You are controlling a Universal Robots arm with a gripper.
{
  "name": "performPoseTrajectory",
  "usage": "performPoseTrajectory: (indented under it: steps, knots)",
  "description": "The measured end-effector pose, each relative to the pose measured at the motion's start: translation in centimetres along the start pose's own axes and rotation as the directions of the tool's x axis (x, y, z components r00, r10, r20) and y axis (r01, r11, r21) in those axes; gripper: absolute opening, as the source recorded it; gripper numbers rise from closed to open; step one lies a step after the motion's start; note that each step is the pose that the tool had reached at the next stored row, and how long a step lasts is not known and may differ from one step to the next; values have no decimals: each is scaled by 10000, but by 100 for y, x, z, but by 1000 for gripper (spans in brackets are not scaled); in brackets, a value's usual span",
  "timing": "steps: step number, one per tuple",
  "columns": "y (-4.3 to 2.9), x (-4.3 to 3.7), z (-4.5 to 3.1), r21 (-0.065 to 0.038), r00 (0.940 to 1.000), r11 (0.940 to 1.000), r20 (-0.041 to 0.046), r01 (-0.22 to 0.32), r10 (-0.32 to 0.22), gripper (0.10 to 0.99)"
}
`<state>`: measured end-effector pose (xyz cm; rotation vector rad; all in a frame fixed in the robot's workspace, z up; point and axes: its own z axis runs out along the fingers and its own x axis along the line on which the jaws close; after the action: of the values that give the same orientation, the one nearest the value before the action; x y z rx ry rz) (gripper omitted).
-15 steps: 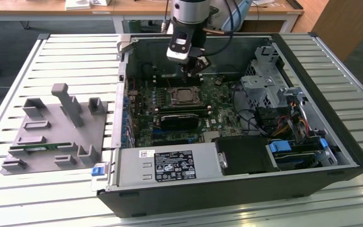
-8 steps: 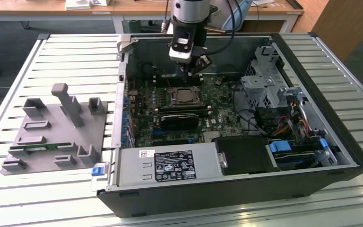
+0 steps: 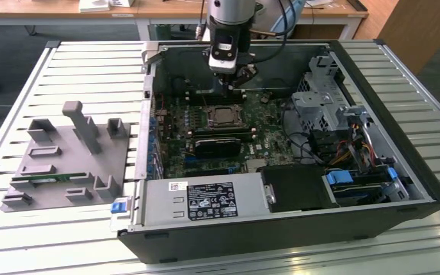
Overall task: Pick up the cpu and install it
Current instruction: 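Install the first cpu locking lever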
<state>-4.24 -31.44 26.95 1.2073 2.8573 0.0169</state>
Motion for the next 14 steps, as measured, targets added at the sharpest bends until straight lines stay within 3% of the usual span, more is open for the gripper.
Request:
performPoseTrajectory:
  steps: [3,7,11,14]
  knots:
    - [0,0,1,-19,9985,9985,-14,543,-543,106]
    - [0,0,2,-43,9919,9919,-30,1270,-1270,106]
    - [0,0,4,-69,9801,9801,-44,1984,-1984,106]
    - [0,0,6,-90,9677,9677,-54,2521,-2521,106]
